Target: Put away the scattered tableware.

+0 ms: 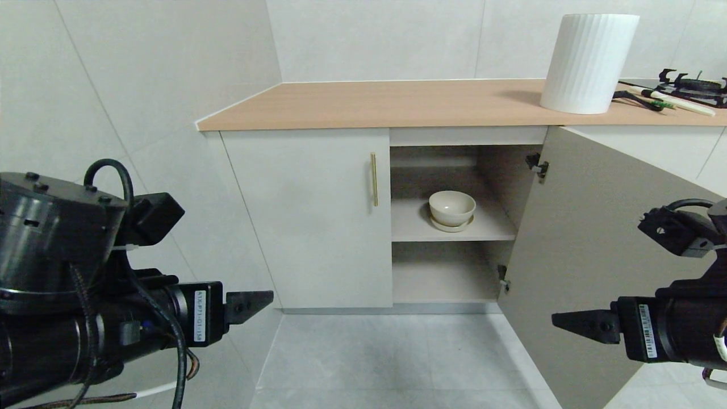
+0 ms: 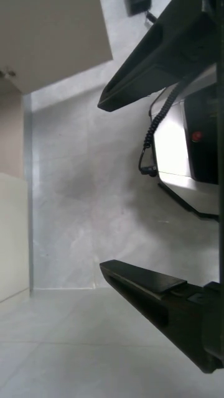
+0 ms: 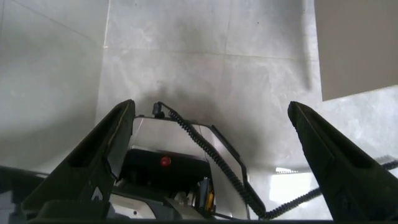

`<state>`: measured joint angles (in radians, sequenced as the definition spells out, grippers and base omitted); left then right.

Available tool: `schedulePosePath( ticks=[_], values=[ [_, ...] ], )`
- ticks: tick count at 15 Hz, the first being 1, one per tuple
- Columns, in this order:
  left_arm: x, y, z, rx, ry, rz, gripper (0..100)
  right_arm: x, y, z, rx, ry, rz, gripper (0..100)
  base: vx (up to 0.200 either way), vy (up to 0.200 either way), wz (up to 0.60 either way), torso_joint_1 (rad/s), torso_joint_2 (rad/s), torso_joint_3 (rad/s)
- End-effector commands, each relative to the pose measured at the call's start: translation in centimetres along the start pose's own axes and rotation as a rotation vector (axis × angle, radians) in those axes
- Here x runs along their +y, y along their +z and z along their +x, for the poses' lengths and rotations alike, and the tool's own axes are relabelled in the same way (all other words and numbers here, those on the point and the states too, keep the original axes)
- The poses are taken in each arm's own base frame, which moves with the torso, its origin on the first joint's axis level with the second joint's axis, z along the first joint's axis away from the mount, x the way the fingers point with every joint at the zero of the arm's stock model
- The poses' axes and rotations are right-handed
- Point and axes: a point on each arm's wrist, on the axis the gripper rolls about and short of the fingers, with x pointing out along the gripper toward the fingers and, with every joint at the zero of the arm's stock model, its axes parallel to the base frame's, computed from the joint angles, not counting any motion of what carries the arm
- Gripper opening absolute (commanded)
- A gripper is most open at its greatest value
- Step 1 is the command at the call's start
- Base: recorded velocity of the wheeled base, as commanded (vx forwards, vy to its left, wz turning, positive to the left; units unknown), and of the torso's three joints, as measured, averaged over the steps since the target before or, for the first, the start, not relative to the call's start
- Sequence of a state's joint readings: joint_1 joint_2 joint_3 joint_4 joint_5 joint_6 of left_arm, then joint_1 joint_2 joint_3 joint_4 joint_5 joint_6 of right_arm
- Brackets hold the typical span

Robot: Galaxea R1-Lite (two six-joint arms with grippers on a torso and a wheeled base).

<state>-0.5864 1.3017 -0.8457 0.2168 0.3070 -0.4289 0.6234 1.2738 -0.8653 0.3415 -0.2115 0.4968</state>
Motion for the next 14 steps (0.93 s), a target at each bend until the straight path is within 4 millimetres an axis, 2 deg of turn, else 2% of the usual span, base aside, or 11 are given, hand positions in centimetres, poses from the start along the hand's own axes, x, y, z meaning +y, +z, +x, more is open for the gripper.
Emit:
schedulePosePath(
  ticks=[1,7,11,14],
  values=[
    [0.0,0.0,0.0,0.000,-0.001,0.000,100,-0.1,-0.1,-0.2,-0.002,-0.005,-0.002,100,0.000,-0.200,0.00,0.012,0.00,-0.002],
    [0.0,0.0,0.0,0.000,-0.001,0.000,100,-1.7,-1.2,-2.1,0.110,-0.083,-0.111,100,0.000,-0.200,0.00,0.002,0.00,0.004],
    [0.0,-0.1,0.0,0.002,0.000,0.001,100,-3.7,-0.8,-4.3,0.143,-0.176,-0.137,100,0.000,0.000,0.00,0.000,0.00,0.000],
    [0.0,-0.1,0.1,0.004,-0.001,0.001,100,-5.7,0.6,-4.7,0.104,-0.293,-0.062,100,0.000,0.000,0.00,0.000,0.00,0.000]
  ],
)
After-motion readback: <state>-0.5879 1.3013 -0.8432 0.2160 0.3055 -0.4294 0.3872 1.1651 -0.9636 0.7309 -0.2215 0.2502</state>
